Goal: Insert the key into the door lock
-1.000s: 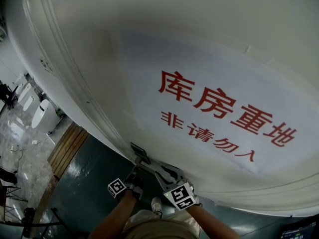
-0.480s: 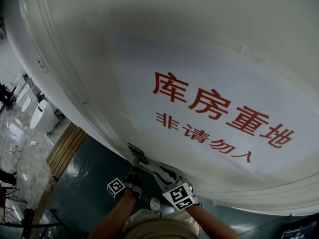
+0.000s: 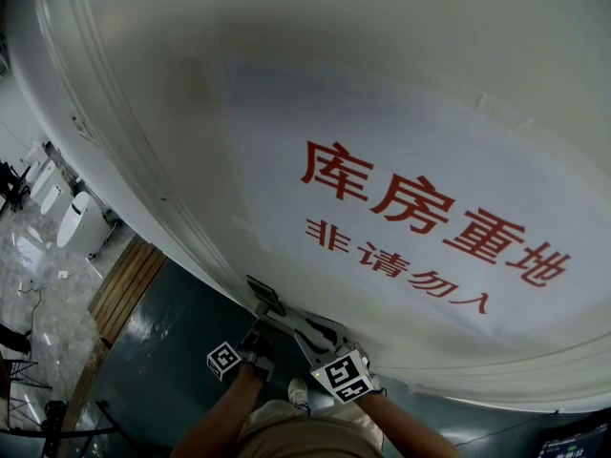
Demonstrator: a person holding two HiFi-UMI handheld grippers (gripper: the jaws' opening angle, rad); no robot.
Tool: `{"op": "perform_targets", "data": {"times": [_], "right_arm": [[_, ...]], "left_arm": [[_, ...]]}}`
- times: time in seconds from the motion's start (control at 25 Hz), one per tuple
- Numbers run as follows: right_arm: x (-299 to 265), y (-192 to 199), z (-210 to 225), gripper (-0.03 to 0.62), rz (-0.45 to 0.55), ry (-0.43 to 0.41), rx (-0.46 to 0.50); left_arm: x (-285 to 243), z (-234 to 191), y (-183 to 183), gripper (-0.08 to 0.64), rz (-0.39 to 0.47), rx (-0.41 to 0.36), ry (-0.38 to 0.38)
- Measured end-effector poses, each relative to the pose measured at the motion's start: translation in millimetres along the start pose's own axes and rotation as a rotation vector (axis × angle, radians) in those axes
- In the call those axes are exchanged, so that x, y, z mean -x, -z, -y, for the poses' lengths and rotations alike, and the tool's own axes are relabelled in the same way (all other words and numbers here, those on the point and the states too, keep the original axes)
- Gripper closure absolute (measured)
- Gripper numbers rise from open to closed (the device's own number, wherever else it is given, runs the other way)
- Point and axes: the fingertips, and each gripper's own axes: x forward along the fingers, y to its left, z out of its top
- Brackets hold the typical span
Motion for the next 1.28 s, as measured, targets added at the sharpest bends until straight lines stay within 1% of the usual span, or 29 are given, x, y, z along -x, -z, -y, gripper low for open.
{"op": "perform_targets", "data": {"times": [0.08,0.36,0.52,0.6,0.76,0.92,1.0,1.04,1.28], "right_arm": [[-2,-1,0,0.471,-0.001,0.000,0.002],[-7,-1,-5,0.471,-0.009,-0.004,0.009],[-10,0,-5,0.471,-0.014,-0.003,0.007],[-11,0,-6,0.471,-0.016,-0.004,0.007],[-13,0,-9,0.471,-0.021,-0.008,0.009],[-15,1,-11,0.471,-0.026,-0.010,0.011],[-16,1,-11,0.471,-0.028,-0.010,0.014],[-16,1,-11,0.471,-0.029,-0.010,0.014],[-19,0,-11,0.471,-0.031,-0.013,0.019]], "left_arm": [[-1,0,-1,0.528,-0.006,-0.003,0.001],[0,2,0,0.529,-0.020,0.032,0.000],[0,-1,0,0.529,-0.012,0.092,0.011],[0,-1,0,0.529,-0.011,0.101,0.007],[0,0,0,0.529,-0.019,0.062,0.001],[-1,-1,-1,0.528,-0.042,-0.022,-0.007],[-1,0,-1,0.528,-0.046,-0.040,-0.008],[-1,0,-1,0.528,-0.041,-0.030,-0.005],[-1,-3,1,0.529,0.000,0.096,0.014]]}}
